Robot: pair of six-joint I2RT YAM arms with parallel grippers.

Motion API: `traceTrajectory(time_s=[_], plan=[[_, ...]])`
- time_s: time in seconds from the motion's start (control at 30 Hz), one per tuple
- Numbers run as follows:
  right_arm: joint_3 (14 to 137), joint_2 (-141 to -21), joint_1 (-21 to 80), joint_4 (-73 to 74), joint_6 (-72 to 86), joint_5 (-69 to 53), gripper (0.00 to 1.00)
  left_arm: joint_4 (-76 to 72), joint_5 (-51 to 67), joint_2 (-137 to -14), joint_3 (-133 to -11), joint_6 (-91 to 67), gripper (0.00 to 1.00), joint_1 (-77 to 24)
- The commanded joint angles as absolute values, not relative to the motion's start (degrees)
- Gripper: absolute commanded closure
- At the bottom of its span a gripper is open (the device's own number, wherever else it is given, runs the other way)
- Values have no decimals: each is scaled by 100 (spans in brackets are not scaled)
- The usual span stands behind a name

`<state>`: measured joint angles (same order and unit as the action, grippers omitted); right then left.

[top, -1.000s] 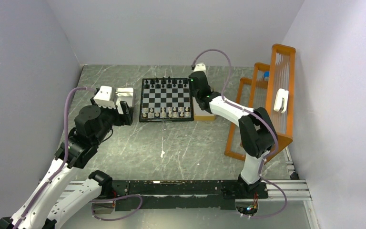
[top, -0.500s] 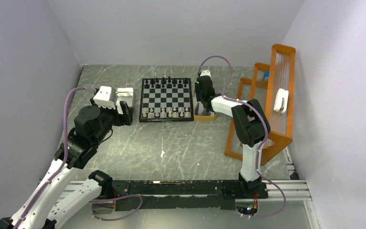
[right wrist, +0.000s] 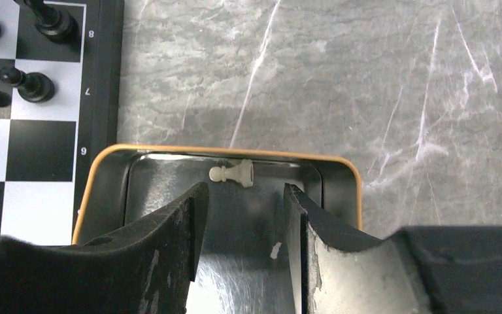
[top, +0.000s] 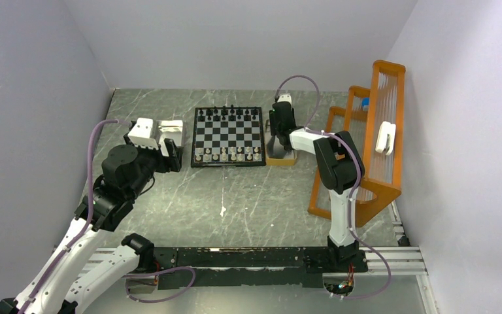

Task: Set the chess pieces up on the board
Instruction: Pick up the chess piece from the storage box.

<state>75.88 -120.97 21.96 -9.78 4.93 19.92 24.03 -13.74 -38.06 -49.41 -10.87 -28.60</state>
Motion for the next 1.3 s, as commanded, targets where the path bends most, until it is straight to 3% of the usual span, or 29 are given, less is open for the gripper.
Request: traceTrajectory(time_s=[0.0,0.5,0.93,1.27], plan=[[7937,-12267,2163,-987,609,2021,50,2352,-1350,-3789,-4948,-1015,17,-2801],[8665,-12736,2162,-307,676,2092,51,2355,-1413,-3765,-4957,-1011,17,-2795],[8785,-12826,2162,-183,581,1919,77,2352,-1430,-3790,-4957,-1013,17,-2789],[8701,-12694,2162,-26,536,1701,82,2342,-1407,-3798,-4957,-1023,17,-2784]])
